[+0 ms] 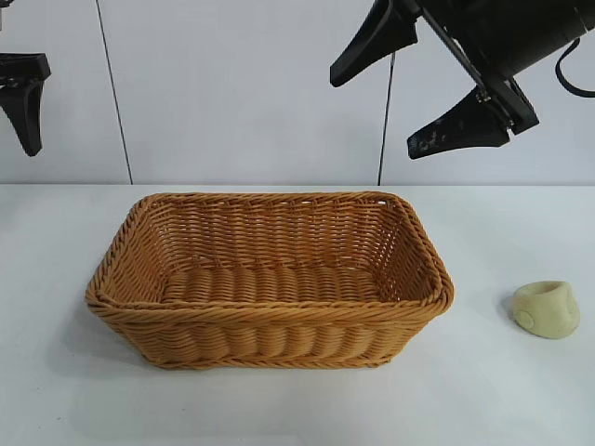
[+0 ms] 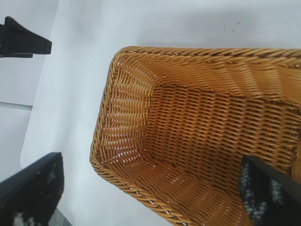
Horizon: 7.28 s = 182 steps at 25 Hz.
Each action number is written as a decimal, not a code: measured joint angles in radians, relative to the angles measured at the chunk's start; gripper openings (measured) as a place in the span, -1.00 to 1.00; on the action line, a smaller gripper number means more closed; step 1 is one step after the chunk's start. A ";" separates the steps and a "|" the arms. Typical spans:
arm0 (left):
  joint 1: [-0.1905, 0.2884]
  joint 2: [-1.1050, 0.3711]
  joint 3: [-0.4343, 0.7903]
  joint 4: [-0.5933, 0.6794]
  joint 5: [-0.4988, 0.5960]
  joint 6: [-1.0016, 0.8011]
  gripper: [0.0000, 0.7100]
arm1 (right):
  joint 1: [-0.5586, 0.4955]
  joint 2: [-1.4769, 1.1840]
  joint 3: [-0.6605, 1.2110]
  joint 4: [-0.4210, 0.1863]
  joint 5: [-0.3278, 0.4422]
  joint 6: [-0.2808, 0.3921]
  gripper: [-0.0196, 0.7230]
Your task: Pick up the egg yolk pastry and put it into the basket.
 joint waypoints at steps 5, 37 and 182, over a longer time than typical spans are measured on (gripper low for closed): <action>0.000 -0.227 0.207 0.000 0.001 0.008 0.96 | 0.000 0.000 0.000 0.000 0.000 0.000 0.92; 0.000 -1.590 0.941 0.000 -0.148 0.011 0.96 | 0.000 0.000 0.000 -0.016 0.023 0.001 0.92; 0.000 -1.716 0.941 0.000 -0.147 0.011 0.96 | 0.429 0.559 -0.796 -0.929 0.425 0.527 0.88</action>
